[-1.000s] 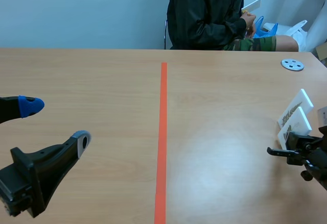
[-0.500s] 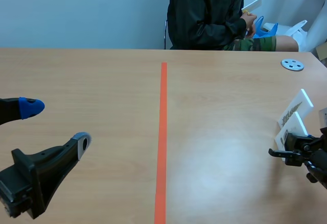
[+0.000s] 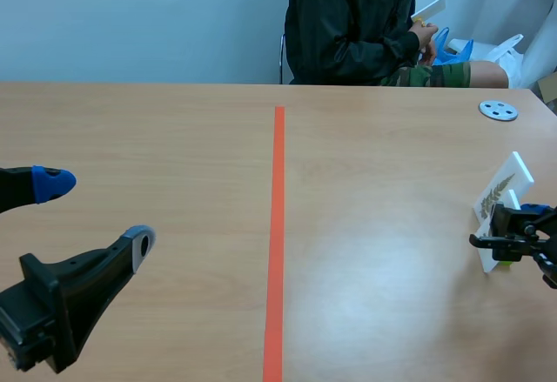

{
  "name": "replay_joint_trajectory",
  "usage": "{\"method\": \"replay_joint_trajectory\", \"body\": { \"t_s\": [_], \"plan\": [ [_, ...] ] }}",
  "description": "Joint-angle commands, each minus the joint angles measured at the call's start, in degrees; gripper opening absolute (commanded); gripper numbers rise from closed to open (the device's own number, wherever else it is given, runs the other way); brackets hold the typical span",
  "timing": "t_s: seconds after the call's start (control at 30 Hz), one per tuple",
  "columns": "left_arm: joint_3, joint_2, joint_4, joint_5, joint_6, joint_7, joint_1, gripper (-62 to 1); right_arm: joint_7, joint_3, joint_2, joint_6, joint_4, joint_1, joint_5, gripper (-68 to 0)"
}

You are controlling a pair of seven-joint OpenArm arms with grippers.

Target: Sort the leaf by its shape. The table is split by an orange tape line. A compound leaf with several leaflets goes to the left side, a simple leaf with one blade goes to the right side. Return to the home posture when a red brick is placed on the table.

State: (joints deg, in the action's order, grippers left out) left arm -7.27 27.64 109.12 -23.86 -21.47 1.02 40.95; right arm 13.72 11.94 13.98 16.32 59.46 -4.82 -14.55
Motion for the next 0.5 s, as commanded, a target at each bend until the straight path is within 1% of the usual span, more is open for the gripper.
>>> {"method": "replay_joint_trajectory", "body": {
  "t_s": [0.0, 0.17, 0.23, 0.33, 0.4, 0.47],
  "plan": [
    [0.2, -0.2, 0.3, -0.4, -0.1, 0.6, 0.0, 1.4, 0.7, 0.5, 0.9, 0.3, 2.6, 0.2, -0.4, -42.9],
    [0.2, -0.2, 0.3, -0.4, -0.1, 0.4, 0.0, 1.4, -0.4, 0.8, 0.9, 1.3, 8.2, -1.8, -0.4, -42.4],
    [0.2, -0.2, 0.3, -0.4, -0.1, 0.4, 0.0, 1.4, -1.0, 1.2, 0.9, 1.7, 11.1, -2.9, -0.4, -39.6],
    [0.2, -0.2, 0.3, -0.4, -0.1, 0.4, 0.0, 1.4, -2.2, 2.2, 0.9, 2.0, 16.5, -4.9, -0.5, -39.0],
    [0.2, -0.2, 0.3, -0.4, -0.1, 0.4, 0.0, 1.4, -3.3, 3.2, 1.0, 3.7, 20.5, -6.3, -0.6, -38.4],
    [0.2, -0.2, 0.3, -0.4, -0.1, 0.4, 0.0, 1.4, -4.4, 3.9, 1.0, 5.6, 24.5, -7.8, -1.2, -34.3]
  ]
}}
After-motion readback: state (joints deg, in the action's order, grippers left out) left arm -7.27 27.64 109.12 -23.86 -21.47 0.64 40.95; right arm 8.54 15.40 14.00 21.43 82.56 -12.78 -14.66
